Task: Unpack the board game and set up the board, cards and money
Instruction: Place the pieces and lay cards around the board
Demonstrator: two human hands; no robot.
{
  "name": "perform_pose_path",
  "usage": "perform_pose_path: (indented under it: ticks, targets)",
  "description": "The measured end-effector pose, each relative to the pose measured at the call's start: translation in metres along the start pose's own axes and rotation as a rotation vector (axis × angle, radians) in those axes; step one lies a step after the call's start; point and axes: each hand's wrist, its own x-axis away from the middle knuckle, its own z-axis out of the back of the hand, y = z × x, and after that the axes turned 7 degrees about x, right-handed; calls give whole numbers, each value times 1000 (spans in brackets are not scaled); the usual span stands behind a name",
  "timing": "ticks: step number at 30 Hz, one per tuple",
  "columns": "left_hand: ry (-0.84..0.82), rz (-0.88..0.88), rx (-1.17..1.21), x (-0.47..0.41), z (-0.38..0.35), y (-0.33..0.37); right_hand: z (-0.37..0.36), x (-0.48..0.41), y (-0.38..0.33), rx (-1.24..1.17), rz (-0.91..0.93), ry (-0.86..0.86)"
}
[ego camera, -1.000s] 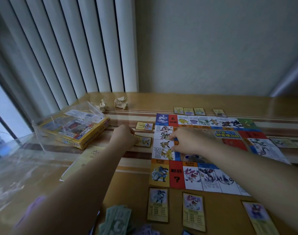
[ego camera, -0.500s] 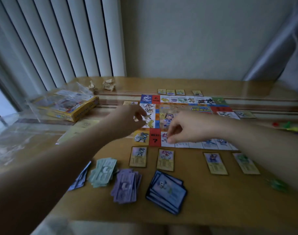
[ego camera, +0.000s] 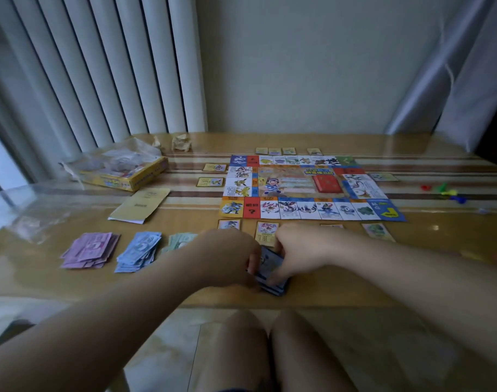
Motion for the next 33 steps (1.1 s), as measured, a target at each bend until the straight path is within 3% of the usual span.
perform_pose_path:
  ticks: [7, 12, 18, 20, 22, 25, 27, 29, 31, 33]
  targets:
    - [119, 99, -39, 6, -7, 1, 9, -7, -4, 2, 19, -129]
    - [162, 128, -123, 7, -8, 1, 2, -8, -9, 19, 84, -85]
    - [305, 174, -95, 13, -6, 5, -6, 11, 14, -283, 146, 7]
    - [452, 171, 213, 13, 3, 6, -6, 16, 27, -639, 94, 153]
    - [519, 104, 746, 7, 12, 9, -3, 19, 34, -1054, 92, 270]
    - [375, 34, 1552, -7, 15, 29, 6, 27, 32, -1285, 160, 320]
    - [336, 36, 1919, -15, 13, 45, 7, 33, 28, -1148, 152, 377]
    - [326, -22, 2166, -22, 12, 53, 4, 34, 31, -841, 85, 548]
    - [302, -81, 2297, -25, 13, 52, 0, 39, 38, -515, -3, 773]
    - [235, -88, 2326, -25, 15, 49, -2, 44, 44, -277, 35, 865]
